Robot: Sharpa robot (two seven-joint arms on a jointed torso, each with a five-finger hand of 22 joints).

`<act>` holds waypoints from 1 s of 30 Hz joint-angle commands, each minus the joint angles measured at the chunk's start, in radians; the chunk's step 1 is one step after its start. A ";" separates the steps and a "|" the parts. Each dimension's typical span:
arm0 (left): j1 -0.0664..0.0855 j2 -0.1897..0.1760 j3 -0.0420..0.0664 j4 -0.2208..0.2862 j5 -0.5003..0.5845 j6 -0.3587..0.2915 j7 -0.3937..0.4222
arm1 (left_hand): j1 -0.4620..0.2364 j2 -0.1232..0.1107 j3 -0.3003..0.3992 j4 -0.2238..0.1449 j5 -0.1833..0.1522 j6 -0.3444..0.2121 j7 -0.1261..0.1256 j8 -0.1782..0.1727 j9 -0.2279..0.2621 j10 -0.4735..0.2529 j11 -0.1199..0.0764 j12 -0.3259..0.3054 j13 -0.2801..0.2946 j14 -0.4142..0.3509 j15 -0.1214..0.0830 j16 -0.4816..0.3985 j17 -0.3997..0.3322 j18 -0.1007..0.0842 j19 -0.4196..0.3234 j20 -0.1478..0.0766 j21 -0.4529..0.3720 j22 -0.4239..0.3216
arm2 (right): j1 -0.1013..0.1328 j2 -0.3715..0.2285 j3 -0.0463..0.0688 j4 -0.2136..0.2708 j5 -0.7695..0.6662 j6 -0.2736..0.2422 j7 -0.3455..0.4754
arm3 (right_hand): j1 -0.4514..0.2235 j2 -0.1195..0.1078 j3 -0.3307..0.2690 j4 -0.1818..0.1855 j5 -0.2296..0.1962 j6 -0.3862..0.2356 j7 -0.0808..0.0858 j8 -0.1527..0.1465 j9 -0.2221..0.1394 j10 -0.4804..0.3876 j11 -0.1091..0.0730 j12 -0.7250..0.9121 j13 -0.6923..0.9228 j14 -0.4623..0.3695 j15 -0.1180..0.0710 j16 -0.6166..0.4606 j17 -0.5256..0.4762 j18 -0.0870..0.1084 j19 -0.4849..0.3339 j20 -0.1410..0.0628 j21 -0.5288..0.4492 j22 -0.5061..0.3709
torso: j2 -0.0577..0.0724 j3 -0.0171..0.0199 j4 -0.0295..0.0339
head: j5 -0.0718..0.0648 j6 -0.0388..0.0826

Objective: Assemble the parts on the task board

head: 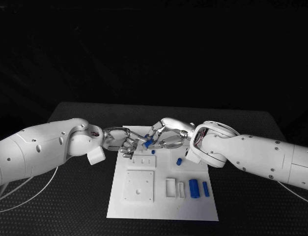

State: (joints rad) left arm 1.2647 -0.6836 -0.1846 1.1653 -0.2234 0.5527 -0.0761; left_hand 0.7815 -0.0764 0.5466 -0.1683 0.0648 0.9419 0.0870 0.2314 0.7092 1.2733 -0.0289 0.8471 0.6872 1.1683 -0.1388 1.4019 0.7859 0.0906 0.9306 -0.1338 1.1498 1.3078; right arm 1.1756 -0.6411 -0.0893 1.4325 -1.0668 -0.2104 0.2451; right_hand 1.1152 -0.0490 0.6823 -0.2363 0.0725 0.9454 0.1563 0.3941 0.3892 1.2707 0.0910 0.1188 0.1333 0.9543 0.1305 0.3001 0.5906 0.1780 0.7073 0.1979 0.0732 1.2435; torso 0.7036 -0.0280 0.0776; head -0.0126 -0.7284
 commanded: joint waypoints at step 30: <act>0.001 0.009 0.001 0.002 0.052 -0.061 0.030 | 0.035 0.015 -0.056 0.047 -0.016 0.015 -0.002 0.004 -0.020 -0.004 -0.001 0.006 0.002 -0.011 0.001 0.004 0.001 0.013 -0.015 -0.092 -0.007 0.003 | -0.003 0.004 -0.001 0.011 -0.011 -0.004 -0.019 | -0.003 -0.008 0.018 -0.006 0.013 0.040 -0.033 0.007 0.008 0.010 -0.004 0.003 0.005 0.010 -0.001 0.005 0.006 0.012 0.010 0.001 -0.007 0.000 | -0.001 0.0004 0.0001 | 0.000 0.009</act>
State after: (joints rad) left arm 1.2634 -0.6770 -0.1862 1.1670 -0.1998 0.5111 -0.0699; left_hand 0.8250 -0.0640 0.4902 -0.1255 0.0531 0.9506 0.0874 0.2317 0.6903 1.2733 -0.0290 0.8512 0.6892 1.1642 -0.1383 1.4018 0.7861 0.0853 0.9236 -0.1267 1.1460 1.3075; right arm 1.1754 -0.6389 -0.0887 1.4399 -1.0676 -0.2225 0.2262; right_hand 1.1059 -0.0584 0.6946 -0.2428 0.0814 0.9455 0.1559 0.3986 0.3893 1.2742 0.0874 0.1188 0.1376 0.9580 0.1272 0.3001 0.5962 0.1779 0.7109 0.2016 0.0732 1.2432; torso 0.7031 -0.0279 0.0778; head -0.0124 -0.7205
